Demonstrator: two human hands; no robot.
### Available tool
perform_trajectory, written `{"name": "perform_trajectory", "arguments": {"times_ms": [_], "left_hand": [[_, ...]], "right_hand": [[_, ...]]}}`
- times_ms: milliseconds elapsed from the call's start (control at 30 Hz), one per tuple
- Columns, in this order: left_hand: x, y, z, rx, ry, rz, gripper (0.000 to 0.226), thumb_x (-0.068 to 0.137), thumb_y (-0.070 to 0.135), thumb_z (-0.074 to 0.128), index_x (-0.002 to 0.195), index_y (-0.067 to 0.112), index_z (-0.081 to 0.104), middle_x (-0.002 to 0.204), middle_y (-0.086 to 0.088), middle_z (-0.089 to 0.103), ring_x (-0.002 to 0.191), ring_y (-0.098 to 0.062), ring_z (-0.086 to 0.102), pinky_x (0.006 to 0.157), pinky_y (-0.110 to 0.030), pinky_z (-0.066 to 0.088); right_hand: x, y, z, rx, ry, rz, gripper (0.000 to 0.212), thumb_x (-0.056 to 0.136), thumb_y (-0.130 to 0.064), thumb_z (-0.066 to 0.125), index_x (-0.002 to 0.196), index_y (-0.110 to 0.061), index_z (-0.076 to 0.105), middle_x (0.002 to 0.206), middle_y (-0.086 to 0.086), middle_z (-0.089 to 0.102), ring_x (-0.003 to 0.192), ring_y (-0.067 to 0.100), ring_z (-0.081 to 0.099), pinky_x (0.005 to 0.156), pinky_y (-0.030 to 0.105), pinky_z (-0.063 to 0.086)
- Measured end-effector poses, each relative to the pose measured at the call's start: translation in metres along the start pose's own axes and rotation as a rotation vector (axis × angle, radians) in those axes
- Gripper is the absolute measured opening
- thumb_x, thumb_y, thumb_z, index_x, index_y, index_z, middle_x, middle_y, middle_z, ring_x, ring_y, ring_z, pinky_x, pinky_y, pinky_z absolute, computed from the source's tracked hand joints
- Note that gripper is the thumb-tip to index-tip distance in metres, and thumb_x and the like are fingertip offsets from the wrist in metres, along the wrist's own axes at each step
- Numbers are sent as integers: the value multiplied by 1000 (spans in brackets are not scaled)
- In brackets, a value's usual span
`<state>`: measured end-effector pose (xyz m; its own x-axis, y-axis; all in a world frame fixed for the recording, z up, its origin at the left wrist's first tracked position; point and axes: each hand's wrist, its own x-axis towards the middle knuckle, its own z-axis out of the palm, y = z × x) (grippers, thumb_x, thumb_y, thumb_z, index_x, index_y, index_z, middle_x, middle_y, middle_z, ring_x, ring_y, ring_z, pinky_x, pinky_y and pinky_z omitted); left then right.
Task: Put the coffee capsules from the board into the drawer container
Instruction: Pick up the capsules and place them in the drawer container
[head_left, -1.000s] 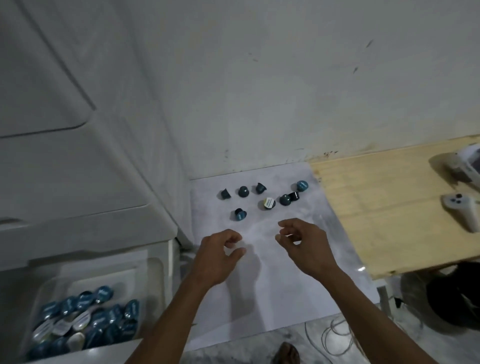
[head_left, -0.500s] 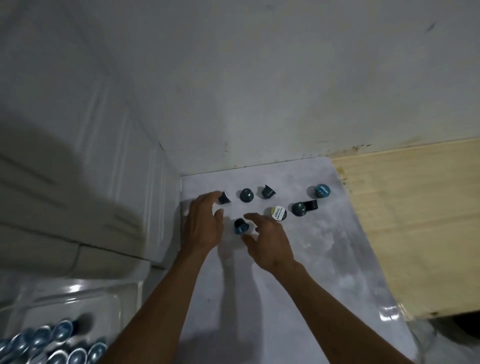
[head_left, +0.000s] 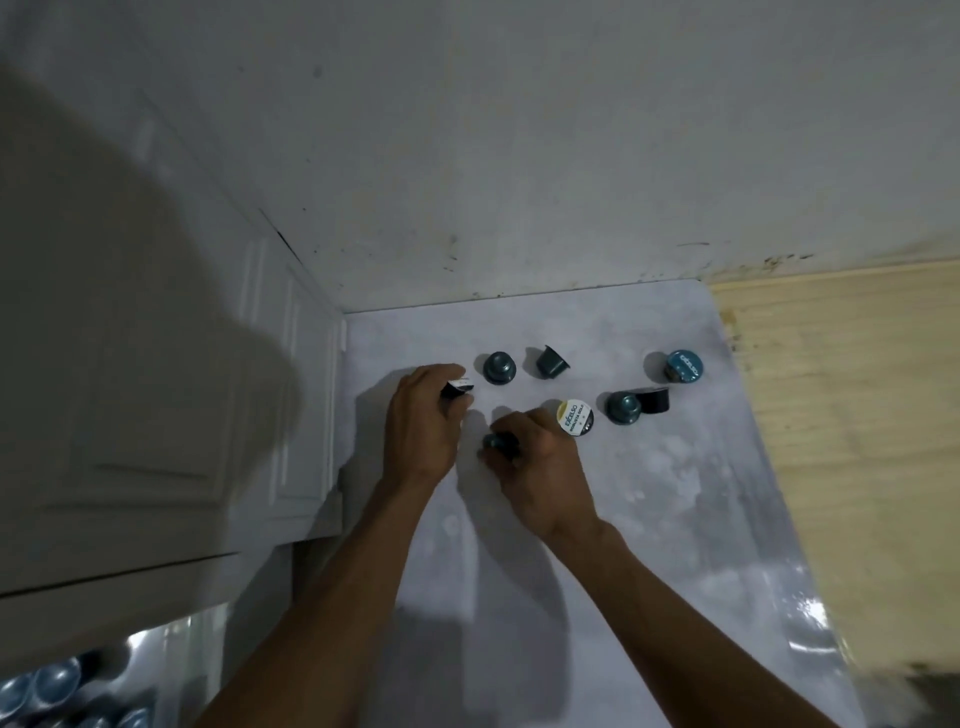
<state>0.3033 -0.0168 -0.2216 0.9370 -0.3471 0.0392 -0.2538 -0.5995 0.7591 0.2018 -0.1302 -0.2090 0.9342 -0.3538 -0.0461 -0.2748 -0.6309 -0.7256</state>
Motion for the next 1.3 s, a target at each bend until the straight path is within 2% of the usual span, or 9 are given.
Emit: {"name": "perform_trajectory", "arguments": {"times_ms": [133,267,333,433,567,733,1033,1167,1300], "left_hand": [[-27,7,3,-62,86,28,23,82,11,75,104,11,69,103,-2,72,97,-17,64,86,-39,55],[-42,2,7,-55,112,16,33,82,16,76,112,8,66,110,-6,70,103,-19,64,90,-39,55],[-47,2,7,-61,132,29,34,81,13,76,113,4,66,110,-9,70,104,-21,65,91,-40,55],[-54,0,7,-56,150,43,33,82,10,75,113,3,66,112,-10,69,106,-23,64,92,-44,54],[-61,-1,7,-62,199,72,31,82,7,75,112,5,68,110,-7,70,104,-16,62,90,-42,55],[-66,-5,10,-47,227,95,31,82,9,76,112,6,68,110,-7,70,103,-14,61,89,-40,55],[-99,7,-2,-177,273,50,27,83,13,76,109,10,70,109,-1,71,102,-16,66,91,-41,55],[-133,42,-28,-179,308,15,25,82,16,77,106,17,71,106,9,70,100,1,62,87,-27,53],[-174,82,-69,-196,303,18,26,81,19,77,106,23,71,106,15,70,99,-1,62,83,-25,52]], "right_hand": [[-5,3,-9,0,7,86,13,86,-28,69,91,-16,69,80,2,67,70,18,59,63,28,46],[-8,2,-10,28,29,77,20,94,-29,61,82,-12,66,69,2,63,61,17,57,58,29,42],[-15,1,-9,36,74,56,20,95,-28,59,98,-10,67,85,6,69,74,21,62,67,34,50],[-26,7,-5,43,94,14,34,93,-28,63,123,-12,60,114,6,68,98,21,64,84,32,54],[-37,21,1,-14,49,-91,39,88,-21,69,125,-14,61,126,5,62,112,24,59,92,33,53],[-38,30,8,-74,146,-166,30,90,-19,61,117,-9,67,117,9,67,101,27,62,80,34,57],[-53,20,-9,23,182,-159,25,88,-22,68,108,-8,72,105,7,71,91,23,65,78,32,56],[-79,-3,-37,92,245,-225,19,83,-17,74,101,-10,74,97,4,73,78,18,66,68,24,52],[-110,-37,-68,154,266,-237,17,81,-20,78,97,-17,73,90,-3,71,66,6,61,56,12,46]]}}
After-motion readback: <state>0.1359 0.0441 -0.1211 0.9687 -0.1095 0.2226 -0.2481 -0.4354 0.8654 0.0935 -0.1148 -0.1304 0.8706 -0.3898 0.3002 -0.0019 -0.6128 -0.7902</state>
